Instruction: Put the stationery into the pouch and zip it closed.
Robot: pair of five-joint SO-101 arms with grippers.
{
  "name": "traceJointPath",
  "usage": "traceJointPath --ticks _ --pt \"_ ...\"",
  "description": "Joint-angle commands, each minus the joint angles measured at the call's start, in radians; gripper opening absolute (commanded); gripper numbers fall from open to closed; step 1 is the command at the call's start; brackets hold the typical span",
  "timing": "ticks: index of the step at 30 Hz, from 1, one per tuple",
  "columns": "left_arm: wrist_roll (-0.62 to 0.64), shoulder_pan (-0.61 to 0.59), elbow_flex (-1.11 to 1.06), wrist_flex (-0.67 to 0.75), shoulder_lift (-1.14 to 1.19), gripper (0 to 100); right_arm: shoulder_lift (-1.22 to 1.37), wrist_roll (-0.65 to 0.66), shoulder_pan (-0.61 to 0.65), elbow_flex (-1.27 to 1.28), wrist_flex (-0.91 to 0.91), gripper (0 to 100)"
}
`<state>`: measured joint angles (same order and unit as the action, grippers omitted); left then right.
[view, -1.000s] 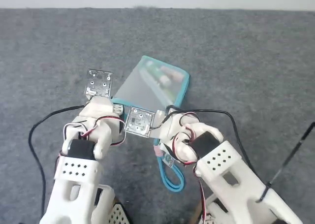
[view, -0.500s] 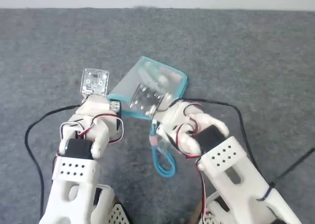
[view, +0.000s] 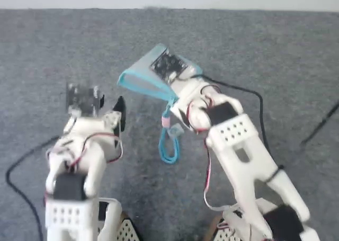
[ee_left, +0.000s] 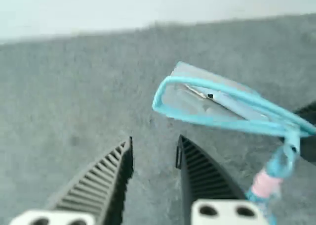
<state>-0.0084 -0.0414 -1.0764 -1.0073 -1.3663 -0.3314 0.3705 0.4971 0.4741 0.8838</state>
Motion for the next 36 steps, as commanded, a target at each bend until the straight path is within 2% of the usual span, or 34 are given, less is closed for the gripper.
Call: traceJointPath --ticks 1,4,8,14,17,22,28,31,36 --pt "-0.072 0.089 -0.041 -0.044 -0.141 14 0.013 -0.071 -0.028 -0.112 0.042 0.7" --pt "-0.091 0.181 -0.079 -0.054 -0.127 14 0.012 -0.095 -0.027 -0.170 0.091 0.7" --pt "-0.089 0.213 -0.081 -0.029 -0.029 15 -0.010 -0.104 -0.022 -0.204 0.162 0.7" --pt "-0.058 0.213 -0.077 0.060 0.149 30 -0.130 -0.140 0.039 -0.169 0.223 0.7" --pt "-0.061 0.218 -0.079 0.071 0.170 30 -0.182 -0.144 0.051 -0.158 0.249 0.7" --pt "-0.058 0.301 -0.082 0.069 0.175 30 -0.216 -0.146 0.071 -0.155 0.291 0.7" --pt "-0.031 0.305 -0.088 0.095 0.176 30 -0.217 -0.140 0.130 -0.152 0.340 0.7" --pt "-0.034 0.304 -0.108 0.132 0.170 23 -0.217 -0.137 0.131 -0.118 0.338 0.7" --pt "-0.069 0.302 -0.107 0.143 0.167 1 -0.216 -0.104 0.128 0.009 0.257 0.7"
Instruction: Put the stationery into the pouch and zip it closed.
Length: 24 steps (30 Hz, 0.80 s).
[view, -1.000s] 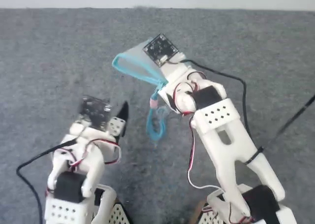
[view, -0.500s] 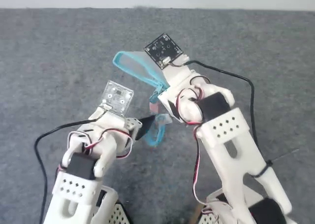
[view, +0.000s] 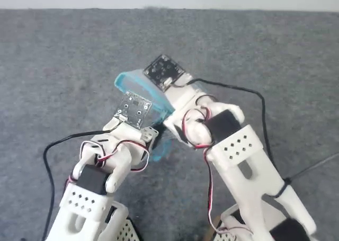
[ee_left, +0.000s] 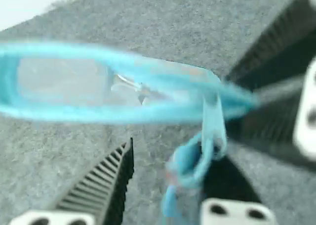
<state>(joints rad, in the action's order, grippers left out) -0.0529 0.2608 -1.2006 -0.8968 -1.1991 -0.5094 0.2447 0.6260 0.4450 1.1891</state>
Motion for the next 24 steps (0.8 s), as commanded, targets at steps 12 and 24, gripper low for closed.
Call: traceJointPath --ticks 12,24 --pt "-0.054 -0.226 0.070 -0.005 0.008 1 -0.039 0.066 -0.111 0.175 -0.119 0.7" --pt "-0.054 -0.328 0.064 0.025 0.011 1 -0.294 0.157 -0.163 0.261 -0.013 0.7"
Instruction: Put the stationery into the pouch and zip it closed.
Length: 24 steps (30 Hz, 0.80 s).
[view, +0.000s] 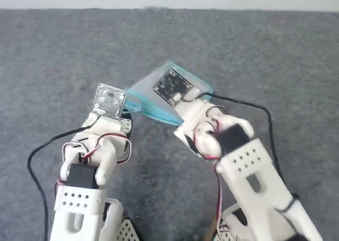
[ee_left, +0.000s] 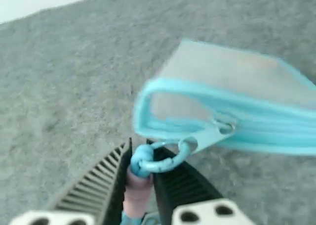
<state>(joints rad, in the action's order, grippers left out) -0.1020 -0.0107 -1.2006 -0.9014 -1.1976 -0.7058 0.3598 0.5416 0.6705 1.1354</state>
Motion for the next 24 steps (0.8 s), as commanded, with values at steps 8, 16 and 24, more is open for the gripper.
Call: traceJointPath --ticks 8,16,24 --pt "-0.005 -0.052 0.025 0.061 0.009 1 -0.182 0.167 -0.298 0.144 0.038 0.7" --pt "-0.002 -0.052 0.010 0.064 0.009 1 -0.180 0.232 -0.460 0.146 0.021 0.7" --pt "-0.003 0.028 -0.051 0.106 0.009 1 -0.180 0.196 -0.467 0.157 0.031 0.8"
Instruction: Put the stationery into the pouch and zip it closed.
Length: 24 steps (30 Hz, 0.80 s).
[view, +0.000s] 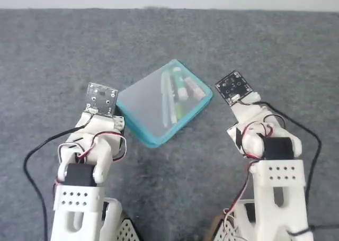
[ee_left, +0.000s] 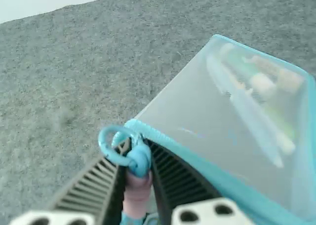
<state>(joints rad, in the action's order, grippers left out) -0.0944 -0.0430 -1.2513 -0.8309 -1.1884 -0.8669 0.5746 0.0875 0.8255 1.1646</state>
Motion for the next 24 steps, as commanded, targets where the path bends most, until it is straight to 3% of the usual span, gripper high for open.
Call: traceJointPath --ticks 1,4,9,17,24 --pt "-0.011 0.097 -0.012 0.035 0.000 1 -0.019 -0.035 -0.013 0.006 0.002 0.8" --pt "-0.011 0.196 -0.039 0.040 0.000 3 -0.019 -0.097 -0.019 0.025 0.002 0.9" --pt "-0.006 0.265 -0.113 0.121 0.000 16 -0.019 -0.201 -0.019 0.051 0.002 1.0" --pt "0.072 0.256 -0.128 0.163 0.000 17 -0.019 -0.265 -0.013 0.167 -0.085 1.0" --pt "0.104 0.086 -0.079 0.158 -0.011 17 -0.030 -0.275 -0.013 0.287 -0.209 1.0"
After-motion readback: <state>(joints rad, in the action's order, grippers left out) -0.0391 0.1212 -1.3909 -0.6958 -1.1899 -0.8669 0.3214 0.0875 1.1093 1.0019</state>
